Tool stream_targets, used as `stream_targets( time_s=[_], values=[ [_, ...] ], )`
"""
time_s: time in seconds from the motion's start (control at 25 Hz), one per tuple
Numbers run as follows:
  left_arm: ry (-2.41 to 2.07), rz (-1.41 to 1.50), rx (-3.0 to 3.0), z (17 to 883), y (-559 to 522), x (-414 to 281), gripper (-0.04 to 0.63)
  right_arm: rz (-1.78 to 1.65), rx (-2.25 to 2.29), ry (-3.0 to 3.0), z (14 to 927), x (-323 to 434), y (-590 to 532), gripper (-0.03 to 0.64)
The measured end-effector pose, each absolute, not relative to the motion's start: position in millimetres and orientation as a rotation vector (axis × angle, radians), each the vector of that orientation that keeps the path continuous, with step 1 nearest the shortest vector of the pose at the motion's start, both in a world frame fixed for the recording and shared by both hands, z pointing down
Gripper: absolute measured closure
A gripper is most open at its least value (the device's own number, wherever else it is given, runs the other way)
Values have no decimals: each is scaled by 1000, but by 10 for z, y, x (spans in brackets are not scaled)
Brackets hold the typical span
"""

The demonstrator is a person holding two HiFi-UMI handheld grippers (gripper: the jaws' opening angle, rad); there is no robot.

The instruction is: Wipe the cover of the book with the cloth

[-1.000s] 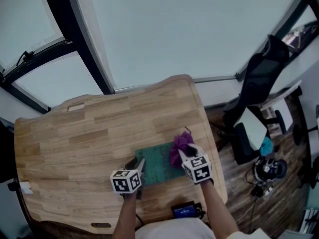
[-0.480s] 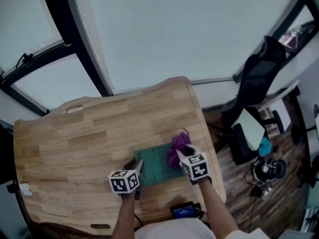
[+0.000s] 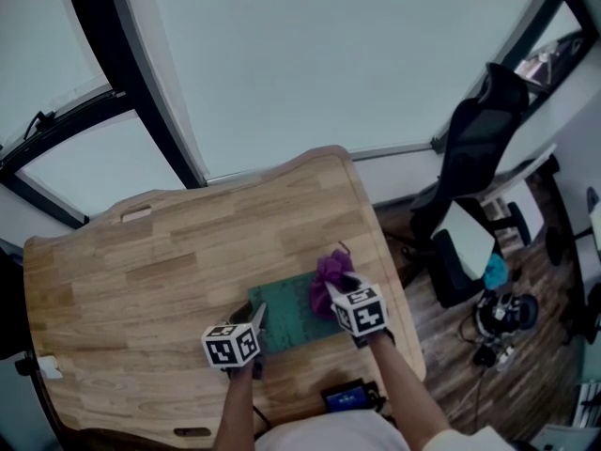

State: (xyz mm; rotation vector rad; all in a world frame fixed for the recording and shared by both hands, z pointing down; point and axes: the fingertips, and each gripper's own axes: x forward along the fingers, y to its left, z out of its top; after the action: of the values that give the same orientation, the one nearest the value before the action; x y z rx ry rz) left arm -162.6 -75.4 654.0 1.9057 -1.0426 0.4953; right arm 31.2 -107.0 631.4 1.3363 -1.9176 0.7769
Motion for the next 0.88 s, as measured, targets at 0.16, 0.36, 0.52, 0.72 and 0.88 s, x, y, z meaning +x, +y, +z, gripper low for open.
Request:
stream_targets(
  time_s=[0.16,0.36,0.52,0.72,0.88],
  values=[
    [-1045,500,1904,6543,-751,-1618,460,784,1337,-1888,6305,309,-1054,529],
    [-1042,500,1905,6543,-757,-1621,460,770,1339,-1891,6294,302,-1081,529],
    [-1045,498,1905,6540,-753,-1628,460,787,1309,-1908,6317,190,-1063,529],
    [-1040,495,1902,6546,-748,-1632,460,768,1269,-1928,6346,-7,-1042,529],
    [-1037,492,1906,6545,-753,-1626,460,768,1237,-1947,6378,-142,-1025,529]
  ],
)
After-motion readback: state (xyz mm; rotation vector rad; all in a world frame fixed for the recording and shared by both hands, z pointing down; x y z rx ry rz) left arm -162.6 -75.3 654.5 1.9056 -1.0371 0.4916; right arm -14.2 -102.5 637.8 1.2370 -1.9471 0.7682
